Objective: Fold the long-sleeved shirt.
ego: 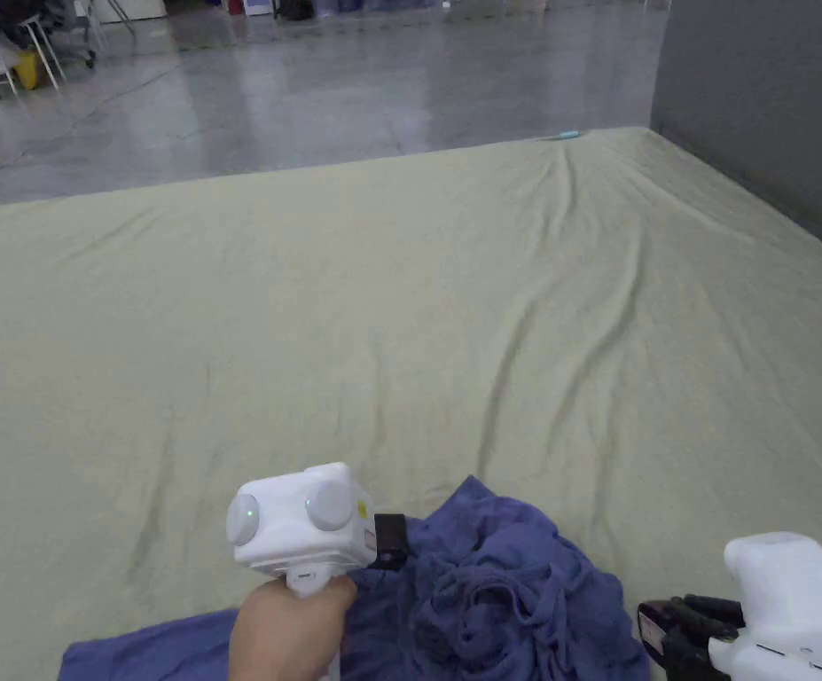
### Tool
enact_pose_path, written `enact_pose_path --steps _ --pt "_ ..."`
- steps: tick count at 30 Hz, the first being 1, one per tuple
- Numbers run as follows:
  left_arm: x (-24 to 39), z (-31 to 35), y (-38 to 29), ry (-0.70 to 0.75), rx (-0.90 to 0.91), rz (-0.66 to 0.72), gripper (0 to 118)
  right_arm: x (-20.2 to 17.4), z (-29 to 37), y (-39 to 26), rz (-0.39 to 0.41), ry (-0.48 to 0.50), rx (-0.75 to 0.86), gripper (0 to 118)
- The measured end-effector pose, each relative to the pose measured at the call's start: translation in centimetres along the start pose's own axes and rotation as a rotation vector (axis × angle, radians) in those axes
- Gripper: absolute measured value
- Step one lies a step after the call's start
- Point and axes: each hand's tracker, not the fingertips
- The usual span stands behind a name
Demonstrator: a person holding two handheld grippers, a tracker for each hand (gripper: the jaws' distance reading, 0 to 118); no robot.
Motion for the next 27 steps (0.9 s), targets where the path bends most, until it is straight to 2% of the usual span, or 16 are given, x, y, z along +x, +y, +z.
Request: enact_pose_path --steps 2,3,4,7,8,10,11,12,14,18,19,20,21,22,24,27 --pt "0.8 -0.3 -0.5 0.038 0.024 -0.094 80 0.8 -0.9 0.0 -0.007 -0.019 -0.028 0" --pt "1.3 0.4 -0.6 0.077 0.059 -0.146 64 1.3 -1.4 -0.1 -0.009 -0.042 -0.046 0" --pt "1.6 1.2 -0.8 0.101 0.073 -0.173 37 1.7 -1.9 0.1 -0.011 -0.058 -0.064 0" --pt "1.1 3.7 -1.4 0.021 0.090 -0.103 6 3.3 -3.6 1.0 -0.069 -0.033 -0.089 0" --pt "0.7 4.3 -1.2 -0.060 0.091 -0.070 2 3.9 -4.5 1.5 -0.117 -0.019 -0.099 4" --pt "0.3 5.9 -1.3 -0.085 0.143 -0.045 2 5.1 -7.3 2.4 -0.180 0.009 -0.181 87" --pt "0.2 7.0 -1.5 -0.070 0.159 -0.053 2 5.5 -8.1 2.4 -0.207 0.033 -0.144 118" --pt "0.0 7.8 -1.8 -0.089 0.173 -0.045 2 5.5 -9.2 2.4 -0.215 0.070 -0.161 117" --pt "-0.2 9.4 -2.1 -0.136 0.186 -0.039 2 5.2 -11.2 2.5 -0.257 0.069 -0.232 117" --pt "-0.2 11.0 -3.0 -0.129 0.194 -0.030 2 6.4 -14.9 2.7 -0.316 0.097 -0.292 115" --pt "-0.3 11.1 -3.1 -0.129 0.192 -0.037 2 6.0 -15.9 2.5 -0.303 0.077 -0.331 106" --pt "-0.5 11.1 -3.2 -0.130 0.188 -0.039 2 5.6 -16.3 2.2 -0.298 0.090 -0.328 86" --pt "-0.7 11.2 -3.3 -0.132 0.183 -0.034 2 5.4 -16.3 1.9 -0.304 0.100 -0.329 40" --pt "-1.1 11.4 -3.5 -0.141 0.183 -0.013 2 5.2 -16.1 1.6 -0.326 0.116 -0.336 10" --pt "-1.8 12.3 -3.6 -0.165 0.197 0.028 2 4.6 -15.1 2.0 -0.330 0.092 -0.328 9" --pt "-2.9 15.3 -2.8 -0.209 0.239 0.053 2 4.4 -12.3 4.1 -0.286 0.136 -0.269 8"
